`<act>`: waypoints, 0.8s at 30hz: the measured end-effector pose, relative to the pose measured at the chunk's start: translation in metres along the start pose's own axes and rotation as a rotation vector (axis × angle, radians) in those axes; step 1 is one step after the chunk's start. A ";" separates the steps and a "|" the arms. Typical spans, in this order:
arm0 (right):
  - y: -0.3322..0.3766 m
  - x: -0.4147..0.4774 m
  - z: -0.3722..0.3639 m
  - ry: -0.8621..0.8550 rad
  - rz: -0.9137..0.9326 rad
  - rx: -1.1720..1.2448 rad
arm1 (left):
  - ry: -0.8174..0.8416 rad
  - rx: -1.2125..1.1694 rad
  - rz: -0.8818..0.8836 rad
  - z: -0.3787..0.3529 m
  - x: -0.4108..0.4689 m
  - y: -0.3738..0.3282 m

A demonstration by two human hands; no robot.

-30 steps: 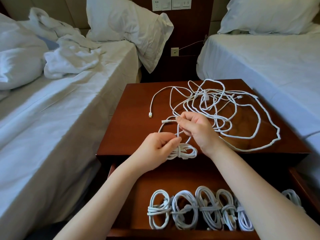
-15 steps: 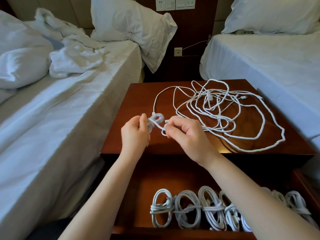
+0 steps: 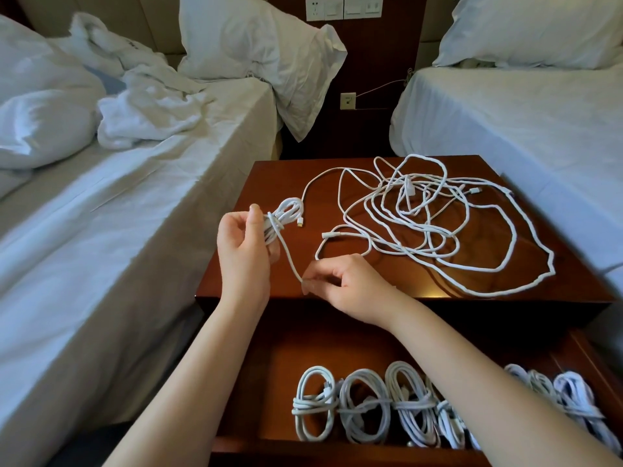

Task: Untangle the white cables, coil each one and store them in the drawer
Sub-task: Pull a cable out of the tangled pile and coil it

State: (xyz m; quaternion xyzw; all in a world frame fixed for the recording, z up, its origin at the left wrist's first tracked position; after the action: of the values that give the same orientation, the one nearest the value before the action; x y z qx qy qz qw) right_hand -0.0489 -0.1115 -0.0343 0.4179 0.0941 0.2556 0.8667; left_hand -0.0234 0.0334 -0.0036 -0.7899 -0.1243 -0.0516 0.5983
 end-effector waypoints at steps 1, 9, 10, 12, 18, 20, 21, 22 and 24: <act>0.000 0.001 0.000 -0.008 -0.009 -0.008 | 0.066 -0.049 -0.002 -0.004 -0.002 -0.004; -0.014 -0.011 0.034 -0.160 -0.060 -0.026 | 0.703 -0.095 0.142 -0.034 -0.027 0.003; -0.015 -0.013 0.036 -0.156 -0.064 -0.022 | 0.757 -0.080 0.187 -0.038 -0.031 0.008; -0.014 -0.015 0.039 -0.192 -0.065 -0.074 | 0.842 -0.028 0.252 -0.041 -0.036 0.014; -0.007 -0.018 0.049 -0.380 0.021 -0.197 | 0.840 0.294 0.252 -0.037 -0.037 0.020; -0.007 -0.020 0.052 -0.407 0.023 -0.169 | 0.776 0.429 0.239 -0.034 -0.033 0.025; -0.007 -0.021 0.054 -0.421 0.024 -0.159 | 0.733 0.468 0.244 -0.032 -0.030 0.027; -0.005 -0.021 0.055 -0.434 0.029 -0.155 | 0.685 0.498 0.255 -0.029 -0.027 0.030; 0.000 -0.022 0.054 -0.440 0.048 -0.144 | 0.583 0.554 0.278 -0.026 -0.020 0.034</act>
State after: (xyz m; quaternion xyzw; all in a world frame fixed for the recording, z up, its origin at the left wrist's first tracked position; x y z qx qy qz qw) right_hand -0.0474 -0.1590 -0.0012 0.4027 -0.1257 0.1848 0.8876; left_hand -0.0326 -0.0032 -0.0326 -0.5610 0.1485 -0.1563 0.7992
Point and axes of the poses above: each hand's wrist, its own x-axis towards the middle knuckle, its own z-axis out of the back of the hand, y = z × x, the point moved 5 cm from there along x, towards the middle knuckle, and after that the axes turned 10 degrees about y, right-handed, at the moved point
